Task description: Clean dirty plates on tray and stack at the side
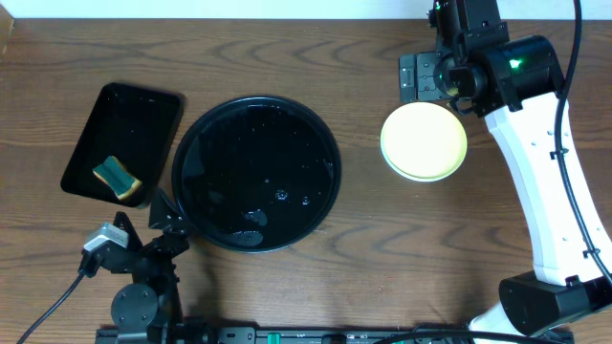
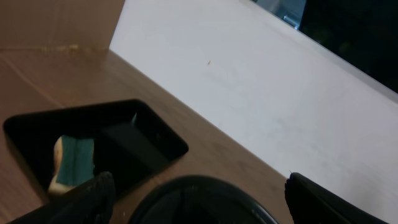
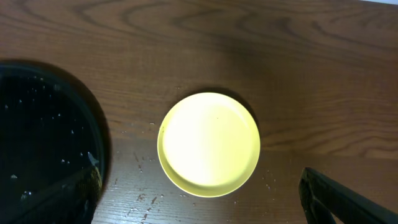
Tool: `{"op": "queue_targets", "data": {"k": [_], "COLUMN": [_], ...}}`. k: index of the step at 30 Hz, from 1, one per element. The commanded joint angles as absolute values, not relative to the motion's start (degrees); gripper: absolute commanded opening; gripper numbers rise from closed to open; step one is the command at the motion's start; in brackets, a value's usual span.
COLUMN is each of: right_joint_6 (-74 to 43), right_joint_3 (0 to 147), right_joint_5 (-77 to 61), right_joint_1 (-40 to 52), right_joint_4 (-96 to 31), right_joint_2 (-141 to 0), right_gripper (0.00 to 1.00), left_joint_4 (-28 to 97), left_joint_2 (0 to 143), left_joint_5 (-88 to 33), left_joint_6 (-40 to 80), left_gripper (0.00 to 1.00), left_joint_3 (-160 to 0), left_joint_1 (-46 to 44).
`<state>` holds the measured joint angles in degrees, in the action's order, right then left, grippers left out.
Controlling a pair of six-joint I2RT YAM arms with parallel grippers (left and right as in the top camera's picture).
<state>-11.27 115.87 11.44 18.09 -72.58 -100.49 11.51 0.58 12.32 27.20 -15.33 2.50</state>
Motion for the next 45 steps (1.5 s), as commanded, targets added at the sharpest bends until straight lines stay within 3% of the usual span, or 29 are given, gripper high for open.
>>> {"op": "queue_targets", "data": {"k": [1,16,25,32,38,45], "right_joint_6": [-10.6,-10.6,-10.6,-10.6,-10.6,-10.6], "right_joint_3": [116.6,116.6,116.6,116.6,116.6,116.6], "right_joint_5": [12.1,12.2,12.2,12.2,12.2,12.2], "right_joint_1": [18.5,18.5,18.5,18.5,18.5,18.5], "right_joint_4": [-72.7,-72.7,-72.7,-72.7,-72.7,-72.7], "right_joint_2": [-100.0,-100.0,-100.0,-100.0,-100.0,-100.0], "right_gripper": [0.99,0.99,0.99,0.99,0.99,0.99], "left_joint_4": [8.4,-11.9,-11.9,-8.0,3.4,3.8], "left_joint_2": [0.1,0.1,0.1,0.1,0.1,0.1], "left_joint_5": [13.8,15.7,16.2,-0.1,-6.2,-5.8], "left_joint_6": [25.5,25.6,14.8,-3.6,-4.0,-3.8], "left_gripper": [0.87,0.87,0.87,0.88,0.88,0.88], "left_joint_3": [-12.6,-0.1,-0.2,-0.2,-0.2,-0.2], "left_joint_1": [2.3,1.3,-2.0,-3.6,-3.6,-3.6]}}
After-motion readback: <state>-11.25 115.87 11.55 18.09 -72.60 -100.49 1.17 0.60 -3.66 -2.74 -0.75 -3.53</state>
